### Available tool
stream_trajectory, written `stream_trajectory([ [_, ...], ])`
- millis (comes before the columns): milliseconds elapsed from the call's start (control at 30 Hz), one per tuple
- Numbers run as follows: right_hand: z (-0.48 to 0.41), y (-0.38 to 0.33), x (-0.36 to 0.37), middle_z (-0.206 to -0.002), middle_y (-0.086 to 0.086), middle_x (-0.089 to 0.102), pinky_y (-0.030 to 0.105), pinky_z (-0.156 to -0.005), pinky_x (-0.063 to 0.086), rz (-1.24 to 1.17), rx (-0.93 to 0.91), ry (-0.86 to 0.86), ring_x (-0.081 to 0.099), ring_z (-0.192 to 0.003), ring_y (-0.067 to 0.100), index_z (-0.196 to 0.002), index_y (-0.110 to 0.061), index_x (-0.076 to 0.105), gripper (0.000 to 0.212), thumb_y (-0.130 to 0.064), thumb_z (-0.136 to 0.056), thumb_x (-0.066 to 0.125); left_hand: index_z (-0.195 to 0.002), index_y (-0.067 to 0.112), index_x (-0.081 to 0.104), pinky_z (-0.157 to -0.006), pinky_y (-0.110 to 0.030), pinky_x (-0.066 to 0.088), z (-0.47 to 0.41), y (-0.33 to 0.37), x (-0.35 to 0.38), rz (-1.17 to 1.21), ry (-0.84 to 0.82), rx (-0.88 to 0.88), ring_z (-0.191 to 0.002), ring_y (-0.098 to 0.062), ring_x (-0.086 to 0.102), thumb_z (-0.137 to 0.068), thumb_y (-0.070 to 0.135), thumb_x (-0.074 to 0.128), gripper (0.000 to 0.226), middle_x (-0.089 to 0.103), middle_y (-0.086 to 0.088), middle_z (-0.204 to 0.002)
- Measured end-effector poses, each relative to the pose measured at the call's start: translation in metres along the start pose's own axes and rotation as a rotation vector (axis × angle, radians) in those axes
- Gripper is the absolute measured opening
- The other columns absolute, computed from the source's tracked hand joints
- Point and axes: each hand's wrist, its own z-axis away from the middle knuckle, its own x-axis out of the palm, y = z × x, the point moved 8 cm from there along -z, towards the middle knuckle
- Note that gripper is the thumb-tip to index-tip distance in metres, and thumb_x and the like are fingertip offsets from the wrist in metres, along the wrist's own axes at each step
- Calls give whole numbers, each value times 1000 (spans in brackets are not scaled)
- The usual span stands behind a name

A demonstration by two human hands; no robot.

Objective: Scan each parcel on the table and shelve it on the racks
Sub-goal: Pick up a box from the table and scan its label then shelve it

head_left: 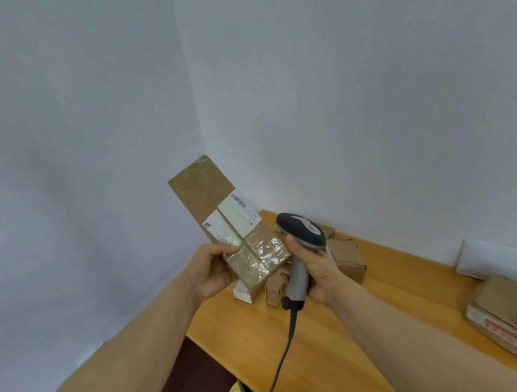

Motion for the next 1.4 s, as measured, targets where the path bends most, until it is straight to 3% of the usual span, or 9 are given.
stream_trajectory([
  [233, -4, -4, 28, -87, 7, 71, 35, -58, 56, 163, -116, -134, 65, -83, 25, -97, -9, 67, 41, 3, -60, 82, -116, 5, 61, -106, -48, 39, 14, 11, -19, -27, 50, 12, -112, -33, 60, -64, -16, 57, 56, 65, -16, -119],
  [400, -14, -22, 29, -77, 7, 71, 30, -55, 52, 324, -245, -94, 64, -74, 24, -89, -7, 68, 37, 12, -61, 82, -104, 12, 59, -93, -51, 46, 26, 58, -39, 85, 289, 156, -96, -29, 60, -82, 9, 59, 23, 61, -10, -106],
  [433, -15, -26, 28, -81, 9, 71, 31, -57, 53, 365, -257, -88, 64, -77, 25, -92, -7, 67, 40, 12, -59, 83, -110, 14, 57, -94, -52, 46, 30, 72, -47, 103, 362, 182, -101, -28, 58, -86, 20, 62, 25, 58, -9, -110],
  [533, -17, -33, 28, -95, 8, 71, 29, -60, 55, 466, -268, -107, 65, -88, 24, -104, -8, 66, 52, 11, -59, 84, -137, 19, 36, -99, -57, 43, 42, 98, -74, 35, 571, 115, -123, -33, 48, -72, 50, 77, 83, 45, -7, -131],
  [600, -15, -33, 32, -92, 4, 71, 26, -58, 55, 506, -264, -145, 65, -85, 19, -100, -12, 65, 49, 13, -61, 82, -137, 19, 33, -98, -54, 45, 52, 106, -85, -89, 666, 32, -121, -36, 49, -65, 53, 81, 93, 44, -11, -131],
  [767, -21, -27, 36, -93, 2, 70, 34, -72, 59, 543, -252, -140, 64, -92, 22, -96, -19, 63, 37, -2, -70, 82, -109, 11, 48, -77, -42, 53, 61, 98, -94, -196, 722, -106, -88, -29, 59, -73, 36, 76, 52, 56, -14, -101],
  [867, -25, -25, 37, -96, 2, 66, 26, -68, 54, 560, -303, -32, 60, -85, 17, -101, -21, 59, 28, -18, -80, 77, -87, 14, 52, -86, -41, 49, 61, 91, -91, -202, 786, -73, -78, -27, 56, -80, 32, 66, 24, 57, -10, -88],
  [1033, -17, -7, 61, -60, 7, 59, 26, -50, 46, 654, -210, -206, 48, -47, 15, -78, -6, 61, 20, -21, -83, 73, -87, 16, 48, -81, -44, 45, 56, 84, -90, -149, 836, -47, -84, -30, 53, -83, 36, 62, 25, 52, -9, -89],
  [1400, -17, 13, 69, -55, 7, 53, 24, -47, 42, 708, -81, -209, 42, -43, 13, -71, -8, 56, 18, -7, -82, 70, -87, 15, 46, -80, -46, 45, 48, 80, -88, -153, 857, -42, -74, -30, 51, -88, 36, 59, 25, 51, -10, -84],
])
